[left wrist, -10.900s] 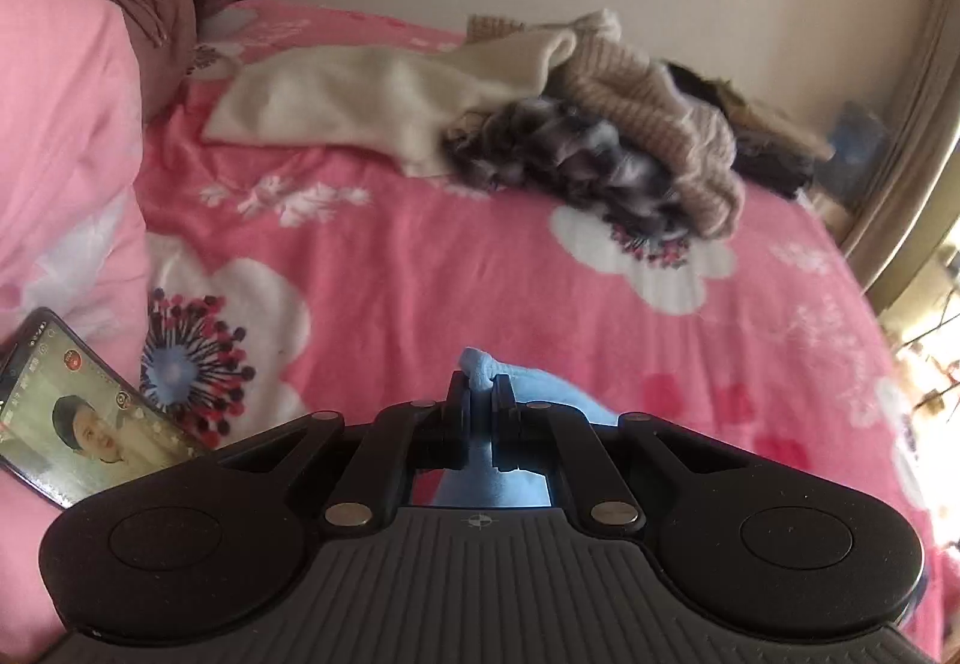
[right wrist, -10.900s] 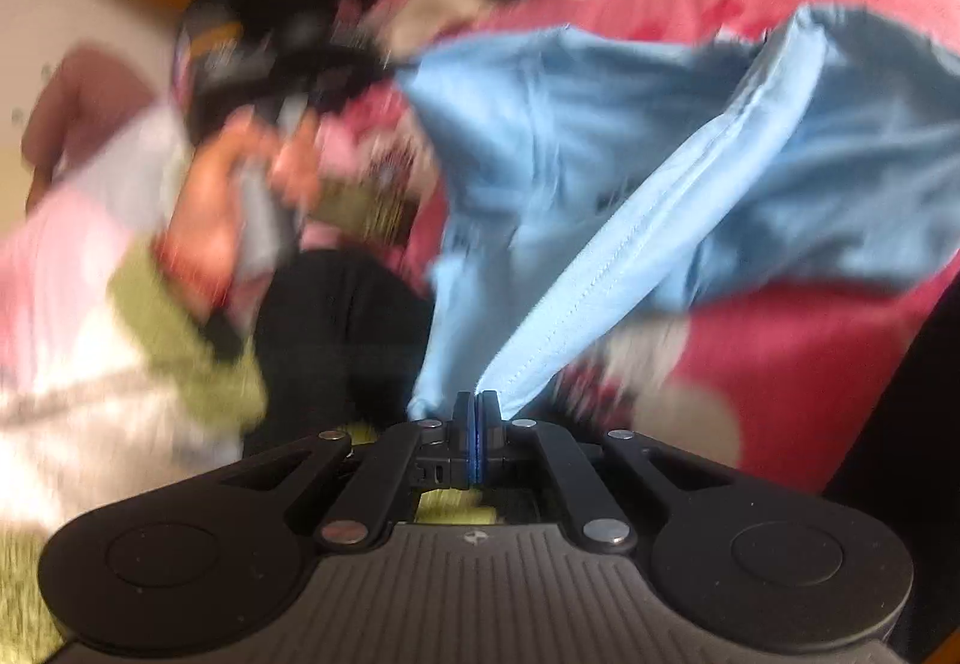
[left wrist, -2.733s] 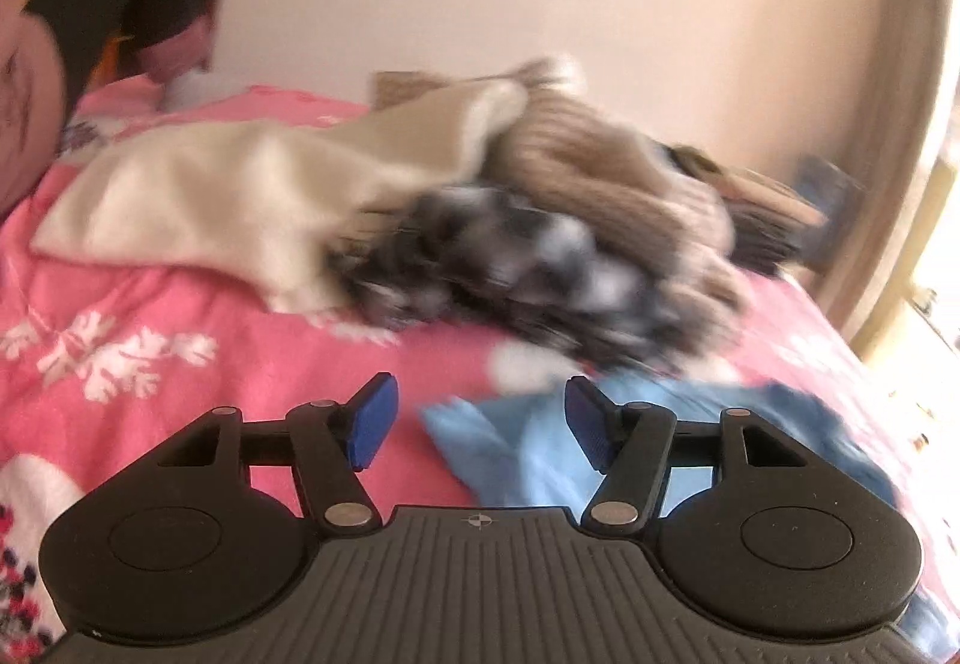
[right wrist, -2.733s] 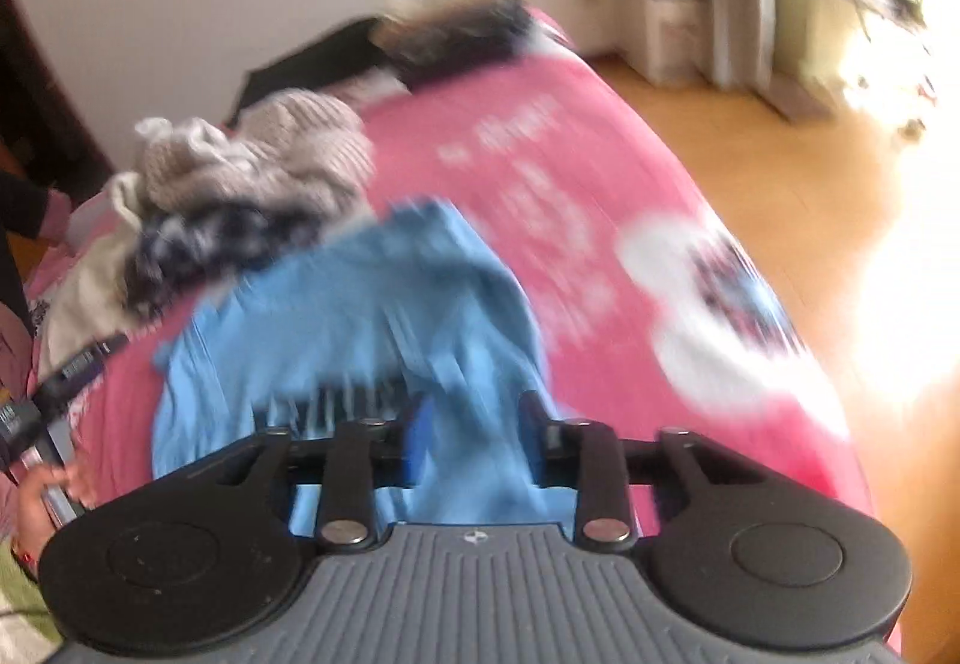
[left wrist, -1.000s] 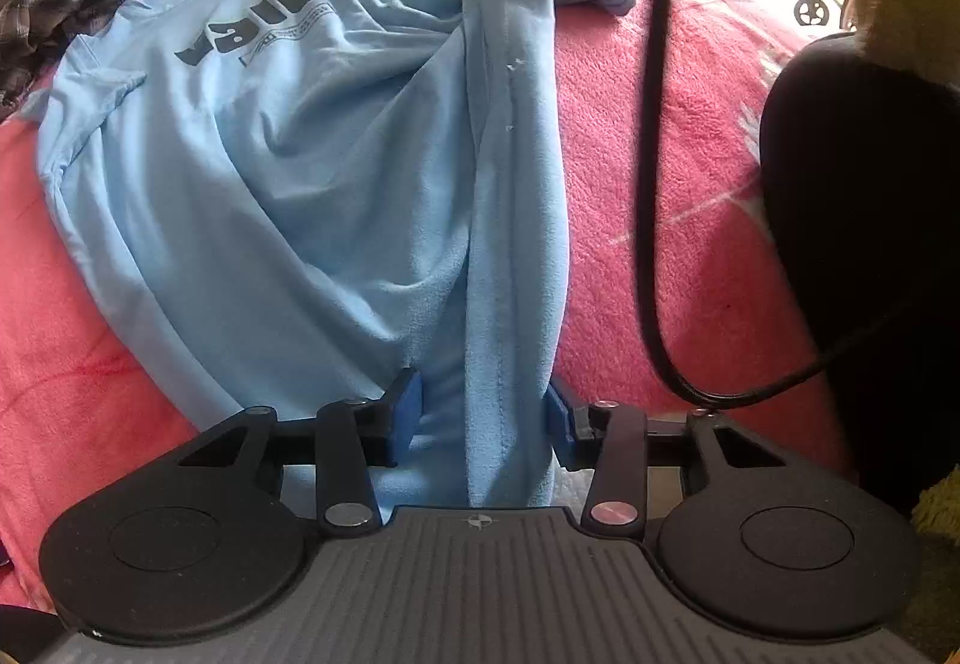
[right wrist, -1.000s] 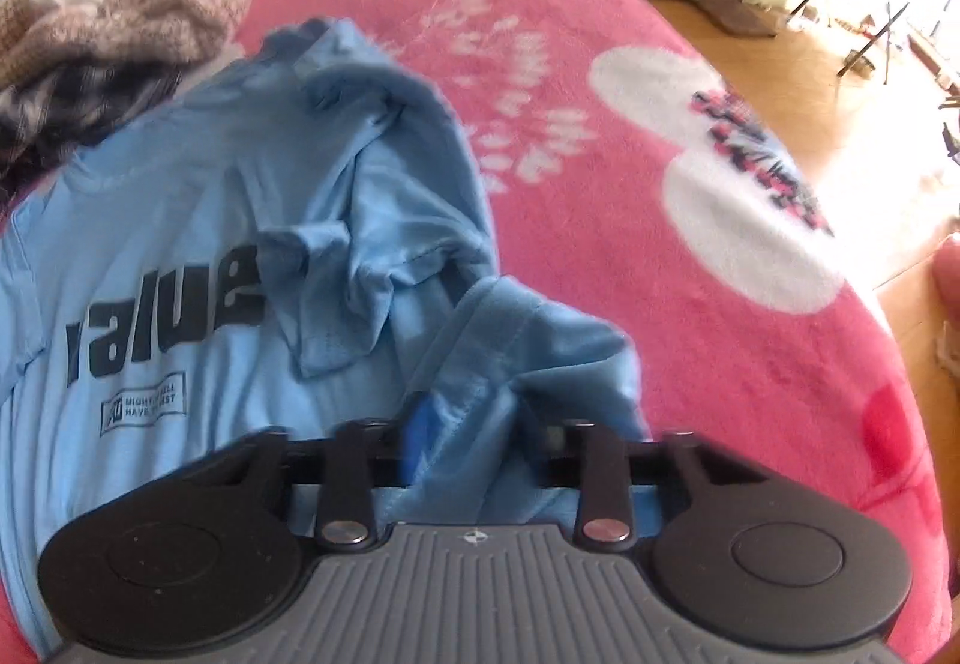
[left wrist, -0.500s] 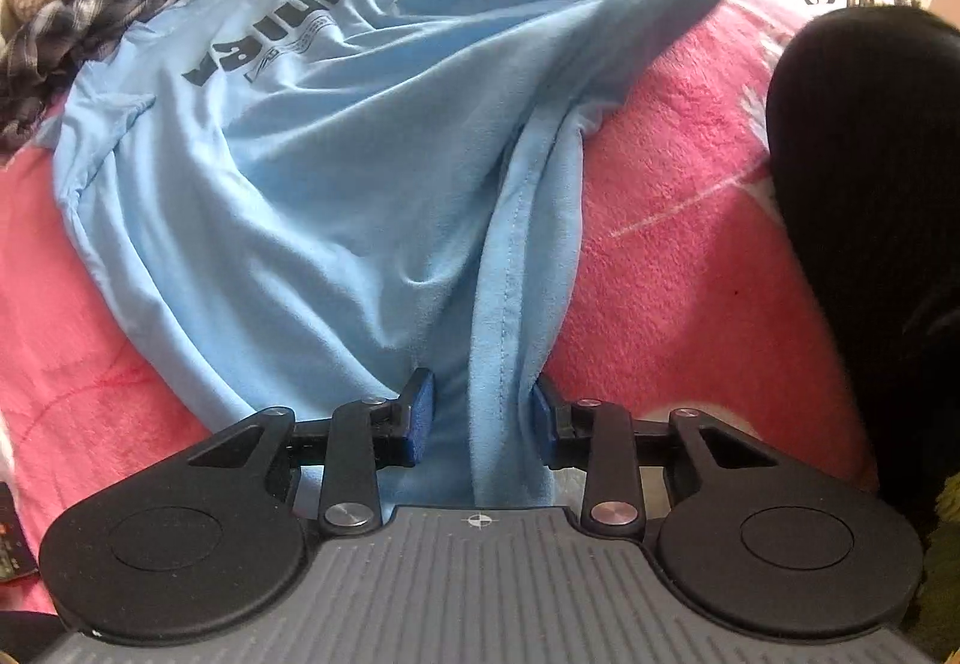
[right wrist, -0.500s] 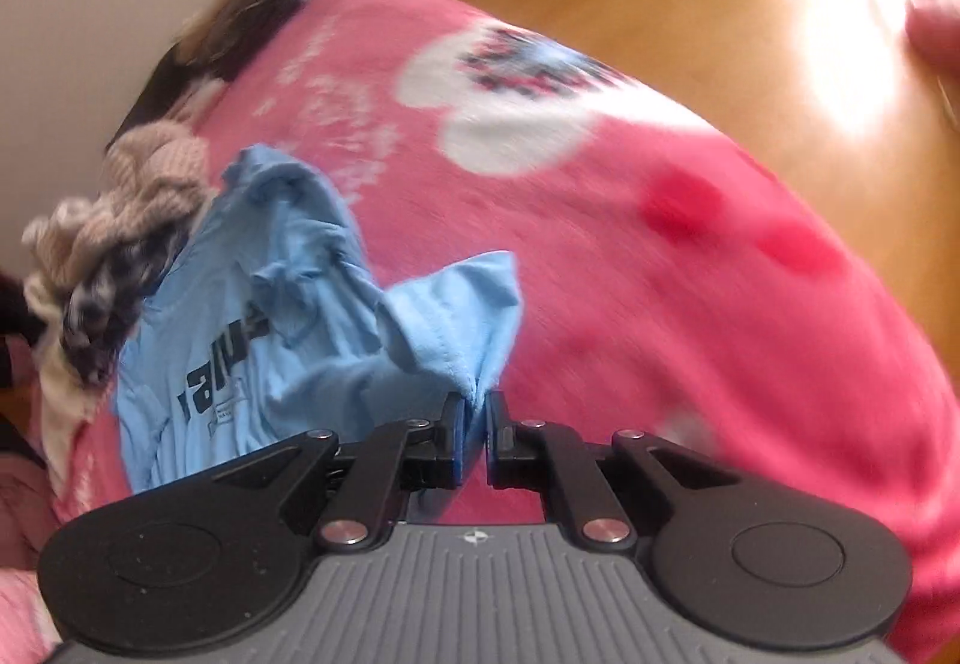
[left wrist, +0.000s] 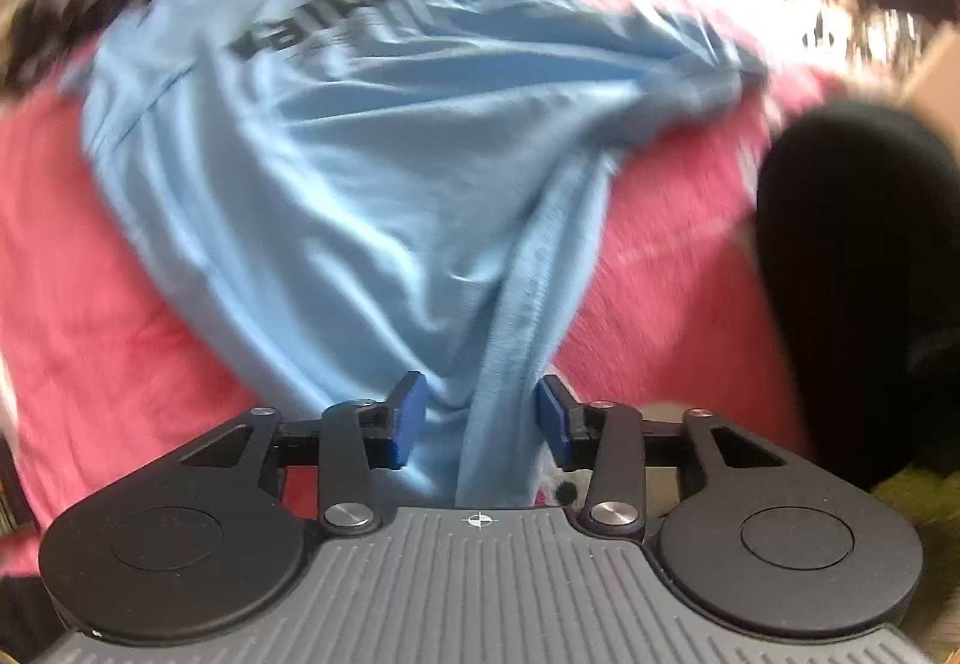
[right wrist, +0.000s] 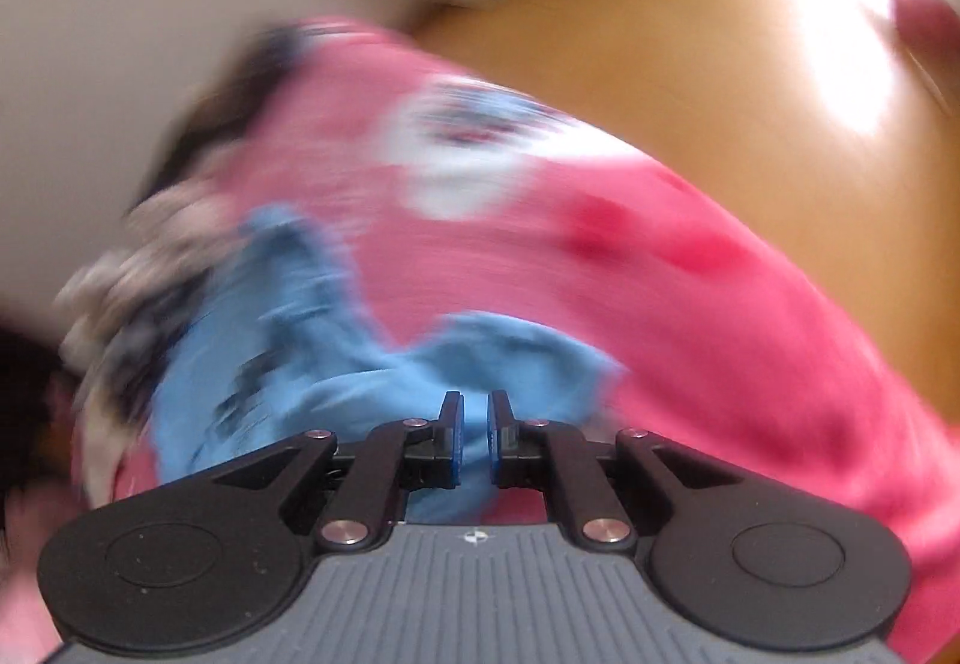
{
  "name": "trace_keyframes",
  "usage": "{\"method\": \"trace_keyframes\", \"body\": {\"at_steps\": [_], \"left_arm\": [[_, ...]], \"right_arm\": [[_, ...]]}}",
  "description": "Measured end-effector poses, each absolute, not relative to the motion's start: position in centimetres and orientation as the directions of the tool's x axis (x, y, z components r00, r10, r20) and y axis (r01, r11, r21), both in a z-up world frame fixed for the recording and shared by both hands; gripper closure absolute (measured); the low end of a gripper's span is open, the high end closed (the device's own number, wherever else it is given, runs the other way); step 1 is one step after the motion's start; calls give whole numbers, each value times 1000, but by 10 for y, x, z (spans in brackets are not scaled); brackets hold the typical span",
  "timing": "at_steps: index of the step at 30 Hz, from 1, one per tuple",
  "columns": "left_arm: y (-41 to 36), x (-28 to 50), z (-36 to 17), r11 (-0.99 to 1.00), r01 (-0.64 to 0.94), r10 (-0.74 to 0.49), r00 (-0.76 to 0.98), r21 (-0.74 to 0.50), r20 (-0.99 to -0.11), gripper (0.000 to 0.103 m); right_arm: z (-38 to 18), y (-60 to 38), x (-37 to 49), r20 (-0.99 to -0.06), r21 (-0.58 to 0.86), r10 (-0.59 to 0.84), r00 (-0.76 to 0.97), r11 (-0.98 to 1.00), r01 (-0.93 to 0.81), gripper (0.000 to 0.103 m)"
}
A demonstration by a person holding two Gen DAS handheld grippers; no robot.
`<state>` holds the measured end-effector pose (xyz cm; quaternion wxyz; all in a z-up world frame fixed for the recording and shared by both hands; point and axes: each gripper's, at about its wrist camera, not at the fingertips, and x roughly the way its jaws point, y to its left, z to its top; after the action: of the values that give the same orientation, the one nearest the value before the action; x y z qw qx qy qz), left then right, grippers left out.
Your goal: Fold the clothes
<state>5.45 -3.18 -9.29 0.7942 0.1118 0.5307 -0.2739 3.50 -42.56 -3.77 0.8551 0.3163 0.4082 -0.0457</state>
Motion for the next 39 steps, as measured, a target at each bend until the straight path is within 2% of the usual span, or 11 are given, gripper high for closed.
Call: {"method": "trace_keyframes", "body": {"at_steps": [3,5,8,12,16,20,27,30,35,39], "left_arm": [[6,75,-80,884,431,-333,310,-180,-891,59],[26,86,-73,905,367,-343,324,-217,-882,59],[46,96,-70,924,291,-339,327,-247,-882,59],[50,104,-83,941,242,-304,292,-237,-907,59],[46,106,-96,941,240,-301,274,-239,-913,59],[46,109,-104,939,240,-308,265,-247,-914,59],[60,117,-117,935,157,-347,233,-317,-908,59],[63,120,-120,938,130,-345,235,-322,-909,59],[63,121,-121,944,111,-328,243,-310,-913,59],[61,120,-122,955,112,-295,254,-274,-921,59]], "right_arm": [[-14,-375,42,-631,463,373,680,885,-56,93],[-8,-336,41,-614,404,497,612,865,-297,91],[-20,-267,34,-682,269,571,457,777,-569,84],[-64,-194,30,-803,171,519,294,672,-721,84],[-97,-165,54,-860,195,452,236,719,-667,84],[-131,-167,82,-921,246,366,132,812,-529,84],[-137,-202,60,-946,325,308,-106,884,-335,84],[-119,-203,55,-947,313,315,-59,871,-380,84],[-86,-199,62,-895,278,400,195,845,-457,84],[-98,-186,76,-884,289,415,214,846,-449,84]]}}
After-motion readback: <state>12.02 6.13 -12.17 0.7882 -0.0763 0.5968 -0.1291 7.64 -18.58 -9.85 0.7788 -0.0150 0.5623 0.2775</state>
